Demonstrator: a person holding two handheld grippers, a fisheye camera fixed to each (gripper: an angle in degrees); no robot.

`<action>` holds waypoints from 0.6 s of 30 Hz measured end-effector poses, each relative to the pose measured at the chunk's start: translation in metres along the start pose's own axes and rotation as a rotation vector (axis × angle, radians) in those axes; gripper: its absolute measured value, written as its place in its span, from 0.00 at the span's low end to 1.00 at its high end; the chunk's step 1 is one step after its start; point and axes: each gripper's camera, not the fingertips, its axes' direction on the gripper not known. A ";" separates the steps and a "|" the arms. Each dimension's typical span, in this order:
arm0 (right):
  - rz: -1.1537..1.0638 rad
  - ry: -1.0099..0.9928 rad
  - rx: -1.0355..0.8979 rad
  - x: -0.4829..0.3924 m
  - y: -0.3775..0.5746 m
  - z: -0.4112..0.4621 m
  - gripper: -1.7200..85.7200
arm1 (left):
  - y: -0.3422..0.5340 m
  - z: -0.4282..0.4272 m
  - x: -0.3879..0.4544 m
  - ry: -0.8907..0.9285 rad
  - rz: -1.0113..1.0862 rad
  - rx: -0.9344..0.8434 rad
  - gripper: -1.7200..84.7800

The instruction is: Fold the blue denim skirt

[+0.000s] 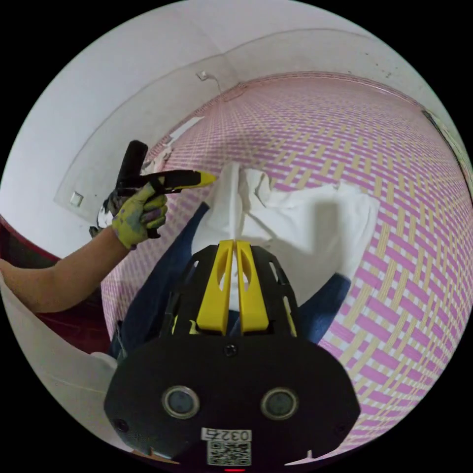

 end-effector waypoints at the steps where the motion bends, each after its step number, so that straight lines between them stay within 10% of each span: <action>1: 0.018 0.032 -0.014 0.004 0.007 0.010 0.01 | 0.000 0.019 -0.001 0.012 -0.004 -0.074 0.01; 10: 0.339 0.060 0.219 0.080 0.027 -0.043 0.02 | 0.001 0.009 -0.009 -0.108 -0.116 0.039 0.01; 18: 0.046 -0.133 -0.077 0.046 0.027 0.017 0.01 | -0.032 0.015 -0.041 -0.183 -0.155 -0.049 0.01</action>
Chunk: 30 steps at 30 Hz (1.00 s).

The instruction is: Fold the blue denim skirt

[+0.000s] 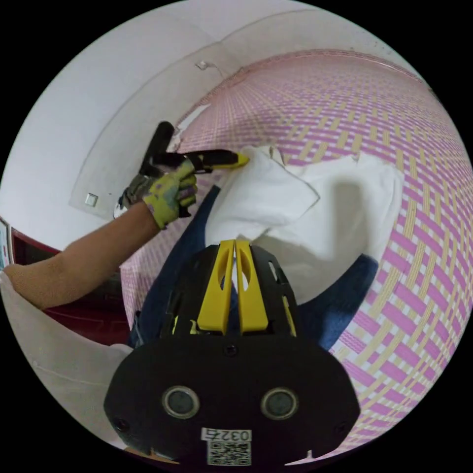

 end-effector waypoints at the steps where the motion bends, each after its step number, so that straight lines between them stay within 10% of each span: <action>1: 0.022 0.038 -0.032 0.008 0.005 0.010 0.01 | 0.000 -0.003 -0.007 0.017 -0.019 0.006 0.01; 17: 0.436 -0.028 0.150 0.202 0.007 -0.088 0.15 | -0.010 -0.070 -0.079 0.148 -0.077 0.065 0.10; 30: 0.263 -0.188 0.196 0.210 -0.003 -0.116 0.06 | -0.021 -0.145 -0.095 0.434 0.018 0.121 0.00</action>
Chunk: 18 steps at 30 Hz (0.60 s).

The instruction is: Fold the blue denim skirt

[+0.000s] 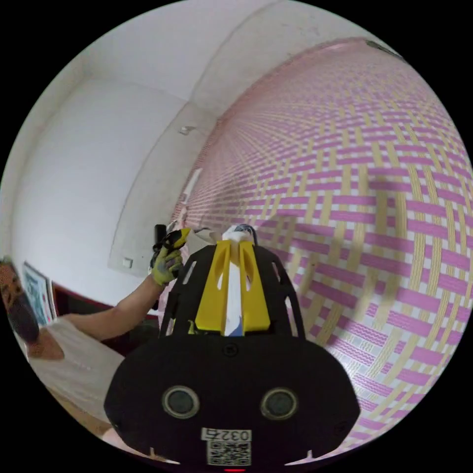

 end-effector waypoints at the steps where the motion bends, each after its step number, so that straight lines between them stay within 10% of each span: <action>1: -0.086 -0.046 0.017 -0.015 0.010 -0.013 0.06 | 0.004 -0.014 0.012 0.057 0.049 0.009 0.00; 10: -0.424 -0.210 0.013 -0.112 0.162 -0.090 0.06 | 0.118 -0.097 0.154 0.303 0.439 -0.205 0.00; 18: -0.263 -0.126 -0.138 -0.105 0.310 -0.063 0.08 | 0.271 -0.113 0.126 0.111 0.141 -0.349 0.01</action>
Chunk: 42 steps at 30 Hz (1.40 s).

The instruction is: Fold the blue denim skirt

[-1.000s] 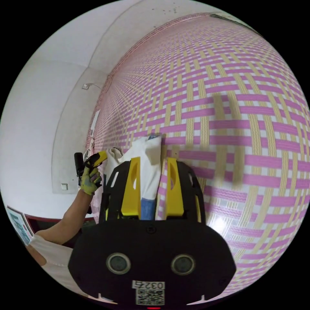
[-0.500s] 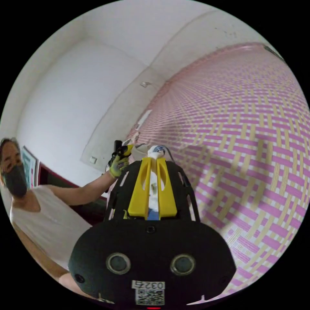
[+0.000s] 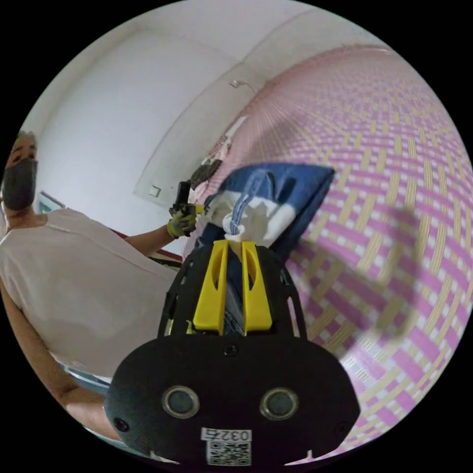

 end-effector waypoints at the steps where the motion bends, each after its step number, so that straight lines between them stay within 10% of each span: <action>1: 0.050 0.014 -0.047 0.005 0.013 0.014 0.11 | 0.011 0.000 -0.004 0.014 -0.040 0.015 0.02; 12: 0.207 0.015 0.108 -0.033 0.028 -0.007 0.11 | 0.013 -0.054 0.099 -0.123 -0.010 0.256 0.08; 22: 0.205 0.171 -0.199 -0.090 -0.017 0.078 0.09 | -0.037 0.045 0.184 -0.243 0.116 -0.331 0.03; 31: -0.067 0.361 -0.187 -0.208 -0.051 0.100 0.10 | -0.055 0.033 0.293 -0.431 0.200 -0.061 0.06; 42: -0.253 0.738 -0.401 -0.274 -0.060 0.192 0.04 | -0.074 0.139 0.338 -0.825 0.337 -0.392 0.04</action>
